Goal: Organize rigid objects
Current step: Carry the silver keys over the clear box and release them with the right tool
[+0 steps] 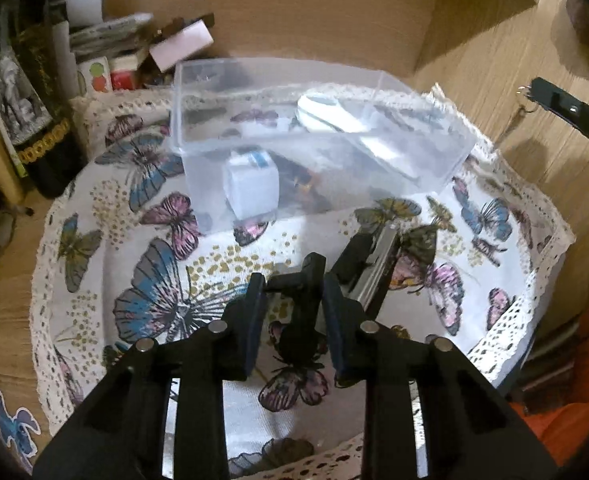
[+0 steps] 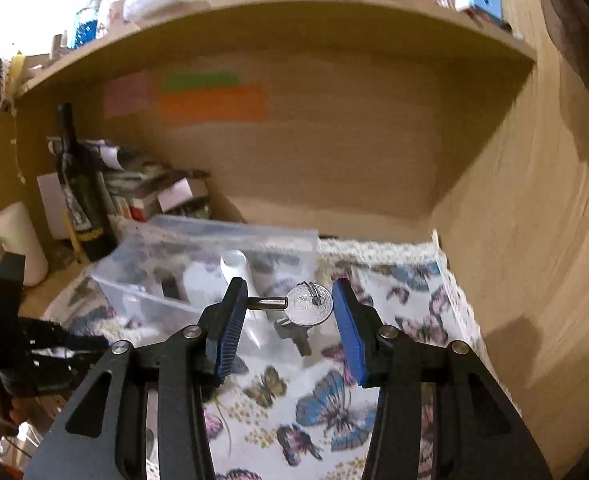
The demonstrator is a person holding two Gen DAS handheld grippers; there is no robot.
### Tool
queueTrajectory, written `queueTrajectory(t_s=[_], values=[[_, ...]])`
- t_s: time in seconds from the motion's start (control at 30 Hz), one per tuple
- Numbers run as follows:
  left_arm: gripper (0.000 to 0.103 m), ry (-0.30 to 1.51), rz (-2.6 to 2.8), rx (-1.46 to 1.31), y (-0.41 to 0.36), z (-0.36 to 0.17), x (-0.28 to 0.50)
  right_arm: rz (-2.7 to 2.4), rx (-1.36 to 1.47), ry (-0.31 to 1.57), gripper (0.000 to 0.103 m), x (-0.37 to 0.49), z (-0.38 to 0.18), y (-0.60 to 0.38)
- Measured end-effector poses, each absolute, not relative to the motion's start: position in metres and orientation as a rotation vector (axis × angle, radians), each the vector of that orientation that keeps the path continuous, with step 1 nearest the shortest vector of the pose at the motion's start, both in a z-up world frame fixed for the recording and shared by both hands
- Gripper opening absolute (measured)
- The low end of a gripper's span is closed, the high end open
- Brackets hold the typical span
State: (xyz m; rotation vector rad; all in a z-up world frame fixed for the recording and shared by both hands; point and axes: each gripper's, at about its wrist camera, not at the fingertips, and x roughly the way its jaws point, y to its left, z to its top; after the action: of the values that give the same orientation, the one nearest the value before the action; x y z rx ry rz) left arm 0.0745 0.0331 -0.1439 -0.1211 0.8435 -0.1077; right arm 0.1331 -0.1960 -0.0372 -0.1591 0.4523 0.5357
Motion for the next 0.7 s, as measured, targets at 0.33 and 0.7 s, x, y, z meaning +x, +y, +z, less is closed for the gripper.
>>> queueTrajectory(t_s=[0.33, 0.7], values=[[0.028, 0.645, -0.087, -0.090, 0.041, -0.079, 0.064, 0.607, -0.176, 0.401, 0.041, 0.144, -0.021, -0.164], [0.028, 0.633, -0.062, -0.081, 0.047, -0.066, 0.116, 0.678, -0.206, 0.469, 0.041, 0.169, -0.042, -0.124]])
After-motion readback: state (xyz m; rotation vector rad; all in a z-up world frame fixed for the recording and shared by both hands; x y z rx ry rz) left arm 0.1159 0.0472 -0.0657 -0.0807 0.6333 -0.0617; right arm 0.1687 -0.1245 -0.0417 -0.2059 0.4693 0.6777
